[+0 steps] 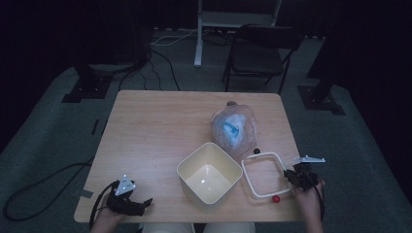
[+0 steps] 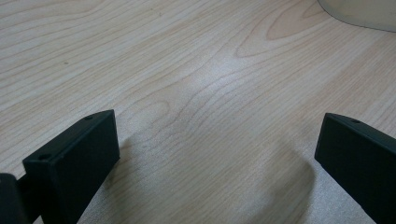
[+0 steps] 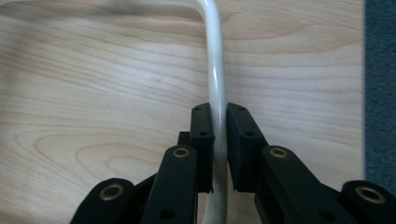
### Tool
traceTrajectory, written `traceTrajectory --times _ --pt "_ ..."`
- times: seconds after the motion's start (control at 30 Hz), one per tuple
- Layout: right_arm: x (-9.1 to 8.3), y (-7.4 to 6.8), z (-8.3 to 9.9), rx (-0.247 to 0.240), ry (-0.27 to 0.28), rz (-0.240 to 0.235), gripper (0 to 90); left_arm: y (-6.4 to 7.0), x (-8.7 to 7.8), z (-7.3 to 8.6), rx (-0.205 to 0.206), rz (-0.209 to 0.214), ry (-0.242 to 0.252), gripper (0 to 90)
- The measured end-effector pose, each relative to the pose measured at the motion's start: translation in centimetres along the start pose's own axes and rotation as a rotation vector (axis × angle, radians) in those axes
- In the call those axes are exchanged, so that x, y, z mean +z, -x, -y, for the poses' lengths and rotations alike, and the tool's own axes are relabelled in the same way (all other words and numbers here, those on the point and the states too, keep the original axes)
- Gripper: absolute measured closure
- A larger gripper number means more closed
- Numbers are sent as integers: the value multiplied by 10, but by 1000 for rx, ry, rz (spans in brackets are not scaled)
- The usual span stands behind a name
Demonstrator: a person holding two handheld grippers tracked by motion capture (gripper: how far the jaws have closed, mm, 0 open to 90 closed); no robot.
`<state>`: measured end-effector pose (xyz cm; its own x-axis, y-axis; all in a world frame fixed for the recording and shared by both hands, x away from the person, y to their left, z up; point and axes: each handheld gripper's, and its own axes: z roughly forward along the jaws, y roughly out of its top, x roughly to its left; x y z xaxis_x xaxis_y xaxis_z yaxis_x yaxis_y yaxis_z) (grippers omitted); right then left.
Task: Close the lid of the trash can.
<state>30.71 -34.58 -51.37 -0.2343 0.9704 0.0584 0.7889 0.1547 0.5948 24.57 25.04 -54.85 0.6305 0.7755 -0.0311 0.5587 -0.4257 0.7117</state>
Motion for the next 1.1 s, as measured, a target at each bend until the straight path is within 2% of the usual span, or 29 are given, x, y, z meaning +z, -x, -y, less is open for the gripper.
traceTrajectory --times 0.2,0.4,0.7,1.0,1.1 --pt "-12 4 2 1 27 3 816 0 0 0 -1 -2 -2 4" --pt "-31 1 -6 -5 73 -19 816 0 0 0 2 -1 -1 4" --pt "-54 -15 -21 -52 146 -79 817 0 0 0 2 1 0 5" --pt "-79 -29 -44 -90 223 -87 817 0 0 0 2 1 1 4" --pt "-86 -36 -52 -115 234 -73 816 0 0 0 2 1 1 4"
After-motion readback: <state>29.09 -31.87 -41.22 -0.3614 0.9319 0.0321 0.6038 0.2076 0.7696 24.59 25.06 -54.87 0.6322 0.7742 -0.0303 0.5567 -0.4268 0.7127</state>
